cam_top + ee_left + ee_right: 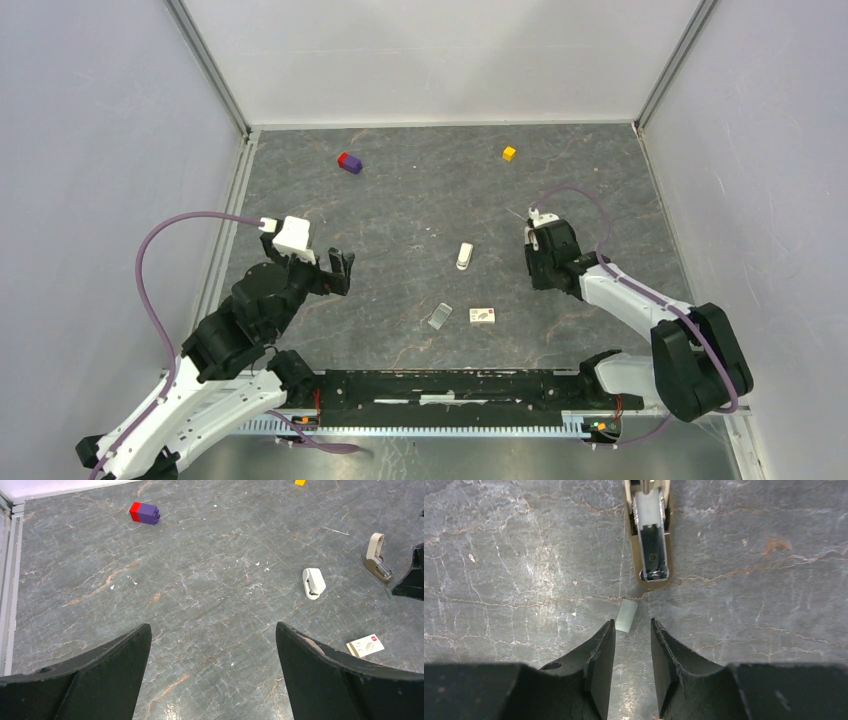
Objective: Load the staples into the stapler
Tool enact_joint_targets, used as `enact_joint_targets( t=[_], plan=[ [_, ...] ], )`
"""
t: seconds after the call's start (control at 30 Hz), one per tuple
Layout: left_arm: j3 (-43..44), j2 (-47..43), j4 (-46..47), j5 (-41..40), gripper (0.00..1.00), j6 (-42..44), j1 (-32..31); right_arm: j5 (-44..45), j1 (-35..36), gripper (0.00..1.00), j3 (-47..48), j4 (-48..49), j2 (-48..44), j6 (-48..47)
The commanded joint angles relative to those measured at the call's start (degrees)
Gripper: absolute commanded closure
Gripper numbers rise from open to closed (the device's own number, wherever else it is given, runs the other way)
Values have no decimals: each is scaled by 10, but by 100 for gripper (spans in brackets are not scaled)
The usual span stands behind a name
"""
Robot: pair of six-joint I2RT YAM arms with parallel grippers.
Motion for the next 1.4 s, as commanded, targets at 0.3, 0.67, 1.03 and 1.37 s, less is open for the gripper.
enact_joint_targets(
  t=[0.3,0.67,1.03,1.37],
  plan=[
    [-2,4,17,-13,0,20,1,15,37,63,-6,29,36,22],
    [0,45,25,67,2,-42,0,-32,41,74,-15,62,13,-10],
    [7,108,52,185,8,-110,6,-408,35,68,-102,376,13,177],
    [-6,123,40,190,10,-99,10,-149,36,67,-41,157,-25,65]
  ],
)
